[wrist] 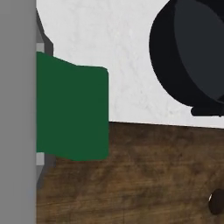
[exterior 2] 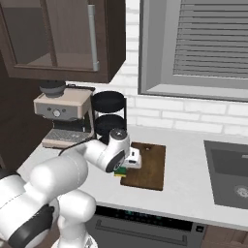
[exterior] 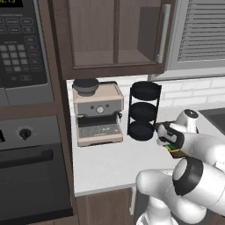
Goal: Pick up the sponge from the counter and clean the cutting board by briefly scrubbing or pressing down on the cutting board. Once finished, release the sponge.
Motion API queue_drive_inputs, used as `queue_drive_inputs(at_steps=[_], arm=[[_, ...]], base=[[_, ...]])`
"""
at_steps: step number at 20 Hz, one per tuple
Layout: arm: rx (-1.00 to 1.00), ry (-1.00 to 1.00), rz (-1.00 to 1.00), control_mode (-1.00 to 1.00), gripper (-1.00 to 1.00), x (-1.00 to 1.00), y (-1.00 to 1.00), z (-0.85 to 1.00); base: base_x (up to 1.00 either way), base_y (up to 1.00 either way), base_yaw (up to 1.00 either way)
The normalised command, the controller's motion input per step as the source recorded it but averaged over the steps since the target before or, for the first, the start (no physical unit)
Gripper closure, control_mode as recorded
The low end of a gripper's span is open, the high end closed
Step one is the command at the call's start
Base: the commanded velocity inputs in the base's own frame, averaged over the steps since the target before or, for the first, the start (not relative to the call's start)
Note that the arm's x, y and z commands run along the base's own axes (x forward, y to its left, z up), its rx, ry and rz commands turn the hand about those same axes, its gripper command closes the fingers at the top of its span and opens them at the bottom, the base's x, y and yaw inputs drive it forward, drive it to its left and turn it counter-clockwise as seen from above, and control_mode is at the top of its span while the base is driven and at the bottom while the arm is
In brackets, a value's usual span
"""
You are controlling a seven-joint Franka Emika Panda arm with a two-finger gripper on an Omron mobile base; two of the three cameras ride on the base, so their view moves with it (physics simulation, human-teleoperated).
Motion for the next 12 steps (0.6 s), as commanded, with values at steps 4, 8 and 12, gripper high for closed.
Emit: queue_drive_inputs(at_steps=[4,8,12], arm=[[0.02,0.0,-0.05,-1.0,1.0,0.0,-0.75,0.0],[0.0,0.0,-0.02,-1.0,1.0,0.07,-0.14,-0.07],[0.0,-0.03,-0.03,-1.0,1.0,0.05,0.0,-0.27]], base=[[0.0,0.0,0.0],[0.0,0.0,0.0],[0.0,0.0,0.0]])
